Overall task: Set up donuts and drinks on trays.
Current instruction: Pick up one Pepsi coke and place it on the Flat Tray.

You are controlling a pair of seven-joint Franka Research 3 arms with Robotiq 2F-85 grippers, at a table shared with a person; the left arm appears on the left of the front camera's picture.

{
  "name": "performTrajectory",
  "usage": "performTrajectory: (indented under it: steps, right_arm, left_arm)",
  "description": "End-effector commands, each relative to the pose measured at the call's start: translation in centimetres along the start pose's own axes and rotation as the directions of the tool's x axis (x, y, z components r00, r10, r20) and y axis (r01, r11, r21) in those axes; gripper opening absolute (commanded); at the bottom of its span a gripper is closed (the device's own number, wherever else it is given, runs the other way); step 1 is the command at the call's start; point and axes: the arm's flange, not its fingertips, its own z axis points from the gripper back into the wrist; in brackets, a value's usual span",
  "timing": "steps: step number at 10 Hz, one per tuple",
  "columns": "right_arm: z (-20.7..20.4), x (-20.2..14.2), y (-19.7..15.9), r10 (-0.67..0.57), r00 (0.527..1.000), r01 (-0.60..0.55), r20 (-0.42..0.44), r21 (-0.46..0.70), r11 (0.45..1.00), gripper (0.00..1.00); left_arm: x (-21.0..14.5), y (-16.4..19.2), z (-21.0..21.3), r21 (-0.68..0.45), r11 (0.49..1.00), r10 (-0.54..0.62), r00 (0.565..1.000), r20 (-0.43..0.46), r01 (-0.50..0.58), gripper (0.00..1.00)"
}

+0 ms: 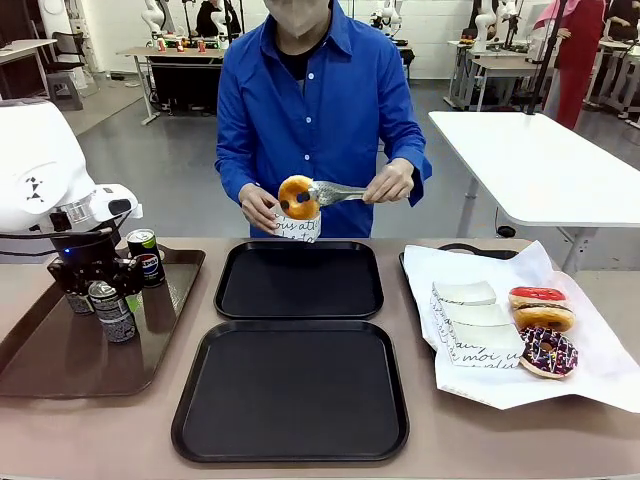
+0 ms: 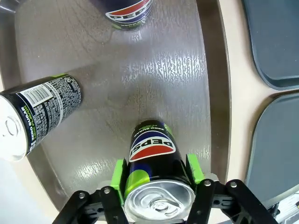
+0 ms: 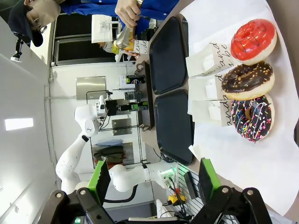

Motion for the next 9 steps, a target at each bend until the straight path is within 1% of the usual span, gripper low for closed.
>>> performTrajectory:
  steps: [1, 2, 4, 5, 6, 7, 9]
  right_arm:
    - [-0.2, 0.2, 0.0, 0.001, 1.000, -0.001, 0.001, 0.010, 1.000, 1.00]
    - [-0.2, 0.2, 0.0, 0.001, 1.000, -0.001, 0.001, 0.010, 1.000, 1.00]
    - [-0.2, 0.2, 0.0, 0.001, 1.000, -0.001, 0.001, 0.010, 1.000, 1.00]
    - [-0.2, 0.2, 0.0, 0.001, 1.000, -0.001, 0.001, 0.010, 1.000, 1.00]
    - [-0.2, 0.2, 0.0, 0.001, 1.000, -0.001, 0.001, 0.010, 1.000, 1.00]
    - [-0.2, 0.2, 0.0, 0.001, 1.000, -0.001, 0.001, 0.010, 1.000, 1.00]
    - [-0.2, 0.2, 0.0, 0.001, 1.000, -0.001, 0.001, 0.010, 1.000, 1.00]
  left_arm:
    - [0.2, 0.0, 0.5, 0.007, 1.000, -0.002, 1.000, -0.012, 0.002, 0.00]
    - [0.2, 0.1, 0.5, 0.020, 1.000, -0.006, 1.000, -0.027, 0.006, 0.19]
    - [0.2, 0.1, 0.5, 0.030, 1.000, -0.007, 0.999, -0.042, 0.009, 0.00]
    - [0.1, -0.2, 1.2, 0.031, 0.999, -0.016, 0.998, -0.054, 0.018, 0.40]
    - [-0.3, -0.9, 3.2, 0.043, 0.998, -0.036, 0.998, -0.053, 0.038, 0.40]
    - [-1.3, -2.0, 6.6, 0.100, 0.993, -0.065, 0.997, -0.042, 0.069, 0.40]
    - [-3.8, -3.4, 12.1, 0.095, 0.988, -0.118, 0.993, -0.014, 0.119, 0.40]
